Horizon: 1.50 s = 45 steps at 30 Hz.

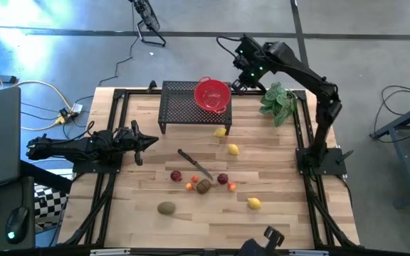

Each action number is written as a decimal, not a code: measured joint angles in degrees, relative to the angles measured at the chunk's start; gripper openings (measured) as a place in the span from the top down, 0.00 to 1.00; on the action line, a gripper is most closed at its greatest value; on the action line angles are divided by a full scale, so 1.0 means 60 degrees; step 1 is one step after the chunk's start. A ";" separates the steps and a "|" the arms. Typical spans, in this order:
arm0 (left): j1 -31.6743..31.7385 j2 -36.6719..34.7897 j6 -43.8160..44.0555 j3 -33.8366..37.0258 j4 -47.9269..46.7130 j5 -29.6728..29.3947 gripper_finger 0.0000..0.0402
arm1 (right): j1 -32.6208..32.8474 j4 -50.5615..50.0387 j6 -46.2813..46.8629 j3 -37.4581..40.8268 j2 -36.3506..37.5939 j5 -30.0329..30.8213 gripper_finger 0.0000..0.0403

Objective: Pick & Place Fruit
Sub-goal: Put the middle lemon into the colander on the shelf on the shelf

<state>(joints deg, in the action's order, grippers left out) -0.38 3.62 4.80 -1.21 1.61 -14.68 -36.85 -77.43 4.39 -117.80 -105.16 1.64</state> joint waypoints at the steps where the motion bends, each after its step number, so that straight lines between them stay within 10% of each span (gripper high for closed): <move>1: 0.0003 0.0003 0.0000 0.0000 0.0000 0.0000 1.00 | 0.0070 0.0096 -0.0005 0.0179 0.0165 0.0145 0.99; 24: 0.0003 0.0004 -0.0036 0.0000 0.0000 -0.0003 1.00 | 0.2706 0.7478 0.2252 0.9477 0.6377 0.0497 1.00; 37: 0.0003 0.0000 -0.0036 0.0000 0.0000 -0.0003 1.00 | 0.4977 1.2738 0.3594 1.3489 0.7216 0.1163 1.00; 45: 0.0003 0.0000 -0.0036 0.0000 0.0000 -0.0003 1.00 | 0.6781 1.5664 0.4611 1.5397 0.7209 0.3219 1.00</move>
<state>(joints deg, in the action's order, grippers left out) -0.36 3.62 4.58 -1.21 1.61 -14.70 3.83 16.56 32.05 -25.42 -61.91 20.95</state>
